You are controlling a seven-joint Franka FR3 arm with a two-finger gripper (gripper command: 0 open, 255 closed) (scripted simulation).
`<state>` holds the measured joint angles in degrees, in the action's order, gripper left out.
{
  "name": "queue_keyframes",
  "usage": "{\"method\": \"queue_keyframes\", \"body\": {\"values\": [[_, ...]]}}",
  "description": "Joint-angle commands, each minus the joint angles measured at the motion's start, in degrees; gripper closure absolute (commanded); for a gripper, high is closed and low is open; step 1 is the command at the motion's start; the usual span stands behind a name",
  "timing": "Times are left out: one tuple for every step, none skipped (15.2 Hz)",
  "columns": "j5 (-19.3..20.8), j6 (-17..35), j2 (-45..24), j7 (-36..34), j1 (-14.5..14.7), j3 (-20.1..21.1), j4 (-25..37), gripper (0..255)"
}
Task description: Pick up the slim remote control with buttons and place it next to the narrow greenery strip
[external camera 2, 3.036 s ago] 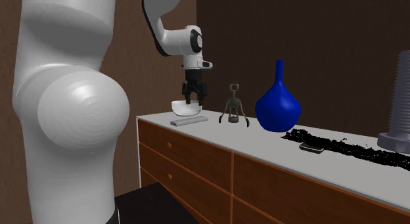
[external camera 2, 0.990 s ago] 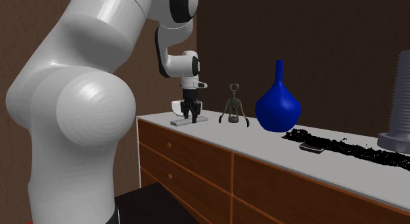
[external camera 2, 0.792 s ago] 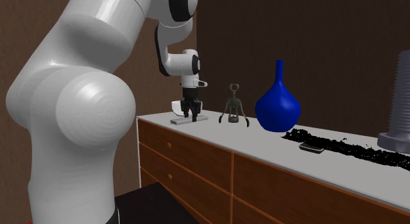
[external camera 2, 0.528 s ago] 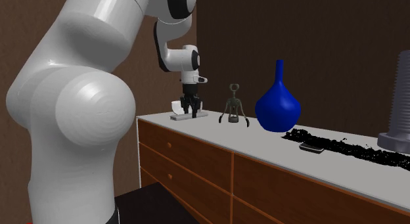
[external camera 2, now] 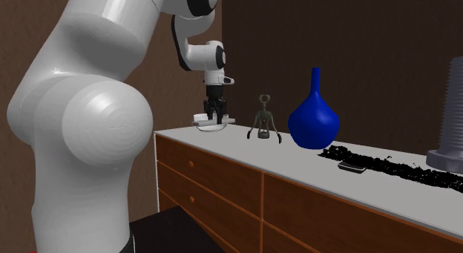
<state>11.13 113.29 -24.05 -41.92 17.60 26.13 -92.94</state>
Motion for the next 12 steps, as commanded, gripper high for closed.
{"method": "queue_keyframes", "body": {"values": [[-0.3,-1.4,0.5,0.1,0.0,0.2,1.0,255],[-0.4,-2.1,0.7,0.2,0.0,0.2,1.4,255],[-0.5,-2.8,0.9,0.3,0.0,0.3,1.9,255],[-0.6,-3.5,1.1,0.4,0.0,0.3,2.5,255],[-0.7,-4.2,1.3,0.5,0.0,0.4,3.0,255],[-0.8,-4.8,1.5,0.5,0.0,0.4,3.5,255],[-0.9,-5.5,1.6,0.6,0.0,0.5,4.1,255],[-1.0,-6.3,1.7,0.7,0.0,0.5,4.7,255],[-1.1,-7.0,1.9,0.7,0.1,0.6,5.3,255],[-1.2,-7.7,2.0,0.8,0.1,0.6,5.9,255],[-1.2,-7.7,2.0,0.8,0.1,0.6,6.0,255],[-1.9,-6.9,3.8,2.0,-1.2,0.5,3.5,255]]}}
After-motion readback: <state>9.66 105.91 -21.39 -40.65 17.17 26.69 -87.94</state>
